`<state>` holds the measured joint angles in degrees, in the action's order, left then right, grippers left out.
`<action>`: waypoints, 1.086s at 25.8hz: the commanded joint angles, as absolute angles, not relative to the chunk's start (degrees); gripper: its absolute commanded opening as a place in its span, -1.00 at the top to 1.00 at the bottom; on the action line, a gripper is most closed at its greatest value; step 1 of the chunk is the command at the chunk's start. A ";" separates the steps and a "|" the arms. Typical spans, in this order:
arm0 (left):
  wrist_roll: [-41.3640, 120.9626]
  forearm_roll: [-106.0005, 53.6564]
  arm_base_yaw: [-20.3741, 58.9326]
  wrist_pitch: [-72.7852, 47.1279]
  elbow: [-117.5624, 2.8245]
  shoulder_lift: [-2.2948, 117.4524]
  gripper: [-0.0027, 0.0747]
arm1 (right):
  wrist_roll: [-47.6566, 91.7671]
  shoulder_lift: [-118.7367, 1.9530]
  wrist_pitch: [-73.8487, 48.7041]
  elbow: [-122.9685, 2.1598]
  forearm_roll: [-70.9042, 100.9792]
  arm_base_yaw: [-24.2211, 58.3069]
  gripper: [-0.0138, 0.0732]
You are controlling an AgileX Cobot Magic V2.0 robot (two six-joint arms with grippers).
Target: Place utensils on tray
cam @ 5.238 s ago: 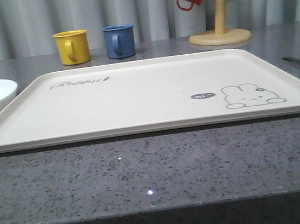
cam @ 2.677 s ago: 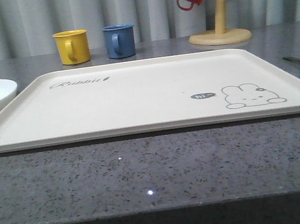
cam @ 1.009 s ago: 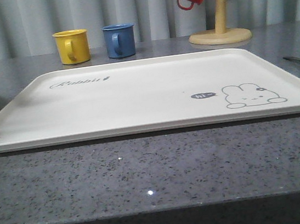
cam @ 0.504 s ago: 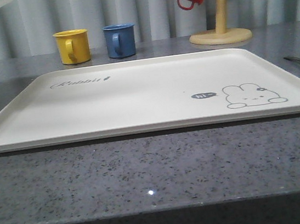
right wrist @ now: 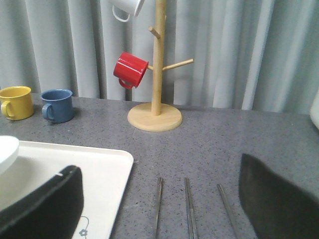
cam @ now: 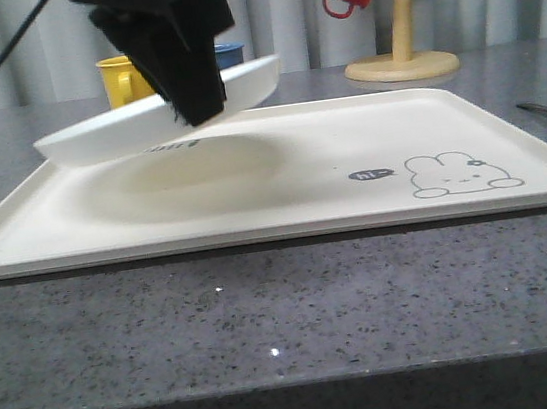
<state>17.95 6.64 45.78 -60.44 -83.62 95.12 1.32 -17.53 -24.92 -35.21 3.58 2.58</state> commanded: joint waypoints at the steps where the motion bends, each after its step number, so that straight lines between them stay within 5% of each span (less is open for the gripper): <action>1: 17.45 6.14 46.11 -61.19 -85.49 95.44 0.98 | 1.60 -18.56 -20.26 -37.12 3.64 2.38 -0.82; 5: 17.45 5.42 46.11 -61.82 -85.49 97.88 0.87 | 1.60 -18.56 -20.26 -37.12 3.64 2.38 -0.82; 11: 17.02 5.31 45.75 -61.61 -85.49 95.73 0.00 | 1.60 -18.56 -20.26 -37.12 3.64 2.38 -0.82; 13: 16.94 4.80 45.02 -61.23 -85.49 93.60 -0.08 | 1.60 -18.56 -20.26 -37.12 3.64 2.38 -0.82; 18: 14.04 4.80 38.64 -61.17 -85.49 87.84 -0.05 | 1.60 -18.56 -20.26 -37.12 3.64 2.38 -0.82; 23: 10.50 4.12 26.74 -62.24 -85.26 82.57 0.90 | 1.60 -18.56 -20.26 -37.12 3.64 2.38 -0.82; 28: 10.01 1.87 17.99 -61.52 -81.72 77.92 0.98 | 1.60 -18.56 -20.26 -37.12 3.64 2.38 -0.82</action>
